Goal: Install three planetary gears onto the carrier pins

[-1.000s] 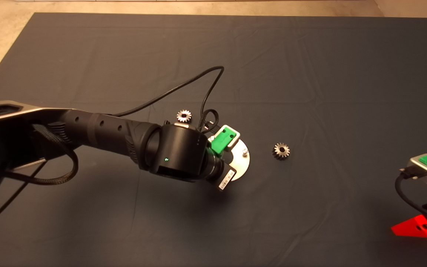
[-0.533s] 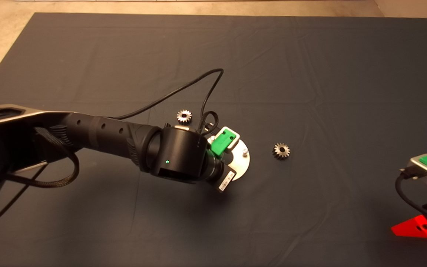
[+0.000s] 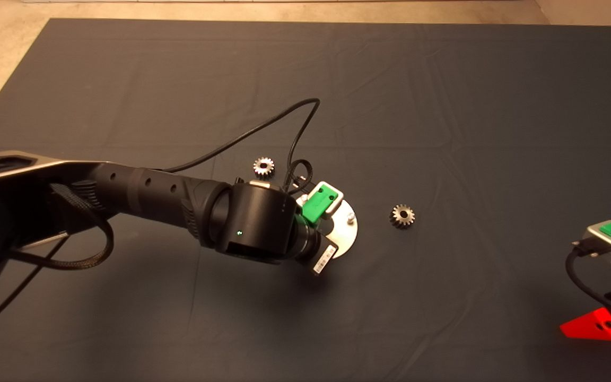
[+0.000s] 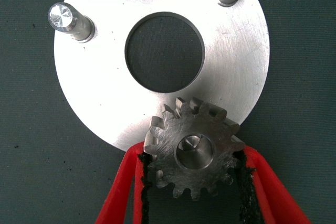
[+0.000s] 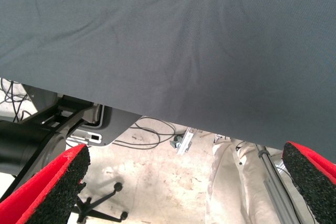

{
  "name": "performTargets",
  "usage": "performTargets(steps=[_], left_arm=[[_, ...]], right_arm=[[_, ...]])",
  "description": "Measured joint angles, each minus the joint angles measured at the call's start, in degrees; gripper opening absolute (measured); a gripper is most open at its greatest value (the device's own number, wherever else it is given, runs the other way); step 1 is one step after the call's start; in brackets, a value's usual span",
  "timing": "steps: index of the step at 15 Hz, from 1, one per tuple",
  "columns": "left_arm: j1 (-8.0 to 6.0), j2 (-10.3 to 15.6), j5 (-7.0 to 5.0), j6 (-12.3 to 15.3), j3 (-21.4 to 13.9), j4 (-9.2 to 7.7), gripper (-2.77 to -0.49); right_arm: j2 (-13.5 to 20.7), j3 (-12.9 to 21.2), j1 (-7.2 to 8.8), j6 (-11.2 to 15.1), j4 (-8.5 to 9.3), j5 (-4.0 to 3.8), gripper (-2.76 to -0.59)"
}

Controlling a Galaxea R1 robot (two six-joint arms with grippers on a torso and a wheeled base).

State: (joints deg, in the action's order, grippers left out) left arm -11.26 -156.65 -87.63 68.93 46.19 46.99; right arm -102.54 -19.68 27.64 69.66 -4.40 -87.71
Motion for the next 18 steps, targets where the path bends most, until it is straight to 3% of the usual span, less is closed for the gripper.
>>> performTargets(steps=[13,18], left_arm=[[0.61,0.3,0.16,-0.2,-1.1,0.74,-2.44],[0.93,1.2,0.45,-0.2,-1.4,0.60,-2.44]], right_arm=[[-0.2,0.0,0.01,0.0,0.00,0.00,-0.62],[-1.8,-0.1,0.15,0.0,0.00,-0.02,-0.62]])
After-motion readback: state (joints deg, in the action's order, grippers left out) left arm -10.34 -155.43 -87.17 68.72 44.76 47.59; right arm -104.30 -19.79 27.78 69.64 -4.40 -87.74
